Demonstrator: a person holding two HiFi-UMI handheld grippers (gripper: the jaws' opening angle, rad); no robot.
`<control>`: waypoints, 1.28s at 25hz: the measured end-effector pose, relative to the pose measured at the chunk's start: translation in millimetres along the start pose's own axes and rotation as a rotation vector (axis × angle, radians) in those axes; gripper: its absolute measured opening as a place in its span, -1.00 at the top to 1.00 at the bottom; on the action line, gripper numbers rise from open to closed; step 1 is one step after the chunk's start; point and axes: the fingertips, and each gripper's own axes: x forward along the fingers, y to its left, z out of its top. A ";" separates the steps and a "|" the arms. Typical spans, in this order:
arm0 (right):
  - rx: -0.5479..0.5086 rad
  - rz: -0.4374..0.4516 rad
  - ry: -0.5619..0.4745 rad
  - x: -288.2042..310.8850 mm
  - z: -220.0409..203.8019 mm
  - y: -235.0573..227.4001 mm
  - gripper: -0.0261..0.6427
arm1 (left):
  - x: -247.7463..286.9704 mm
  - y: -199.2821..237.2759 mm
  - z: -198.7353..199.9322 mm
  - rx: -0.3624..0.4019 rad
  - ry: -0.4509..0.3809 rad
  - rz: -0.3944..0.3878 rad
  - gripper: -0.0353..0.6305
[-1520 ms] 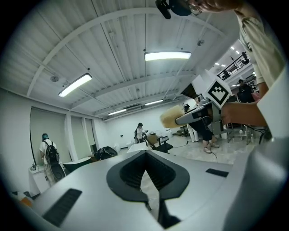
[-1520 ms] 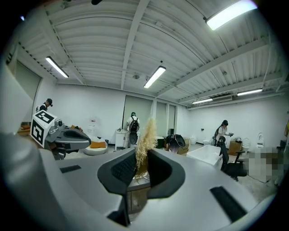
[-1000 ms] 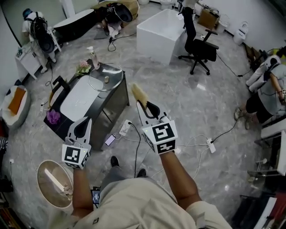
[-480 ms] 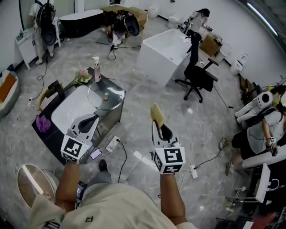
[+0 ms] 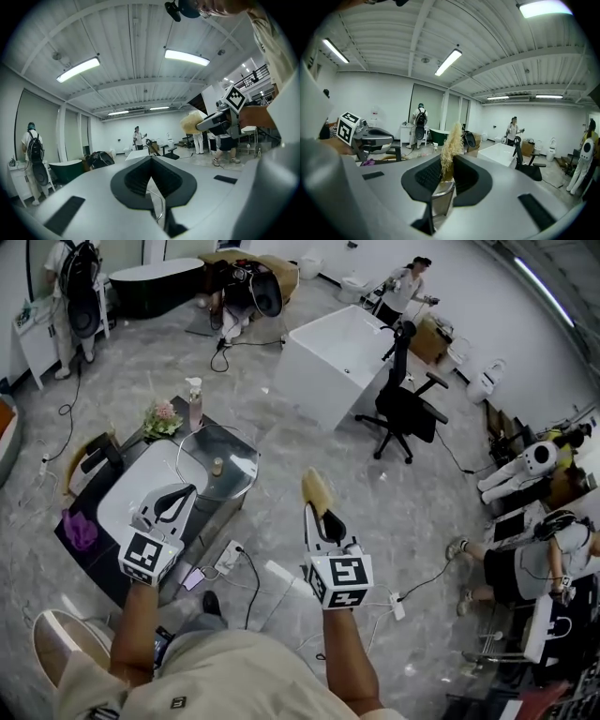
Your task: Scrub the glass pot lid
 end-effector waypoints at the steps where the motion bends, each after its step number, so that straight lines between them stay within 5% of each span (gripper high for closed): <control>1: -0.023 -0.004 -0.002 5.7 6.4 -1.0 0.77 | 3.3 4.1 4.5 -0.019 -0.018 0.002 0.85; 5: -0.106 0.016 -0.021 46.1 46.8 9.9 0.77 | 17.1 39.9 18.3 -0.033 -0.118 0.043 0.85; 9: -0.085 0.029 0.039 65.2 22.9 33.8 0.77 | 10.5 67.1 -14.0 -0.036 -0.060 0.031 0.85; 20: -0.089 0.188 0.038 171.0 15.4 40.1 0.77 | 13.3 120.9 -56.5 -0.072 0.032 0.186 0.85; 32: -0.095 0.377 0.090 269.0 -4.5 12.4 0.77 | 51.6 128.1 -76.4 -0.115 0.149 0.339 0.85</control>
